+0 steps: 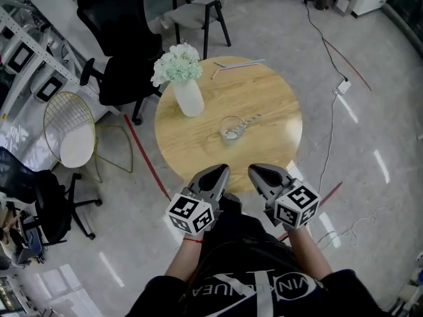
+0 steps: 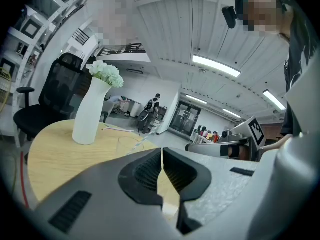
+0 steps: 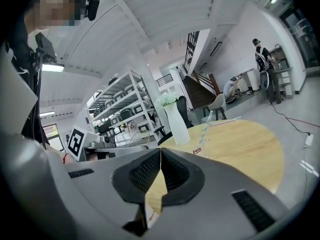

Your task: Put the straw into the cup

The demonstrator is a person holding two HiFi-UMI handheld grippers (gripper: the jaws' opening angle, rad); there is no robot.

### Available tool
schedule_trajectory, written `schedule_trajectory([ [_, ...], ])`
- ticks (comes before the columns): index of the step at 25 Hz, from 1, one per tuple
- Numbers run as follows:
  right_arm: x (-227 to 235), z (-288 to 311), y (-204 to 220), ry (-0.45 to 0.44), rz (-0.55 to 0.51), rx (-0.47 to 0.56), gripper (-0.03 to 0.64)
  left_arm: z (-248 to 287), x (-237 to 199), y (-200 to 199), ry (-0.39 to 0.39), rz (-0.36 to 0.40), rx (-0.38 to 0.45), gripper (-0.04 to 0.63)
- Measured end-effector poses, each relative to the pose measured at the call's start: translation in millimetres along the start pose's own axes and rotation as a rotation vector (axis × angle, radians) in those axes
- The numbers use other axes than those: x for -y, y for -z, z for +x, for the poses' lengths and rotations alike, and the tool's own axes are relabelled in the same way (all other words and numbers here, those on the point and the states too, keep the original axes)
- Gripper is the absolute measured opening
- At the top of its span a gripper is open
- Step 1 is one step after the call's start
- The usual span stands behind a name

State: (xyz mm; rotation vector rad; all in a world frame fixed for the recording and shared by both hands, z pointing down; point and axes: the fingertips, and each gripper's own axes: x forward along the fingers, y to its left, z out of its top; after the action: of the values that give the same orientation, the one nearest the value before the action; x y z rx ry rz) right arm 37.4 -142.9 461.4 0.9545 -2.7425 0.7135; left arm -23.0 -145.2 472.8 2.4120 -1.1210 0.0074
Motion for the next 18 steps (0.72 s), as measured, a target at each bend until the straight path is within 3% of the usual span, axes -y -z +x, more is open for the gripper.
schedule_trajectory([
  [18,-24,-24,1,-0.041,-0.023,0.026,0.006,-19,31,-4,-0.008,0.045,0.020,0.017],
])
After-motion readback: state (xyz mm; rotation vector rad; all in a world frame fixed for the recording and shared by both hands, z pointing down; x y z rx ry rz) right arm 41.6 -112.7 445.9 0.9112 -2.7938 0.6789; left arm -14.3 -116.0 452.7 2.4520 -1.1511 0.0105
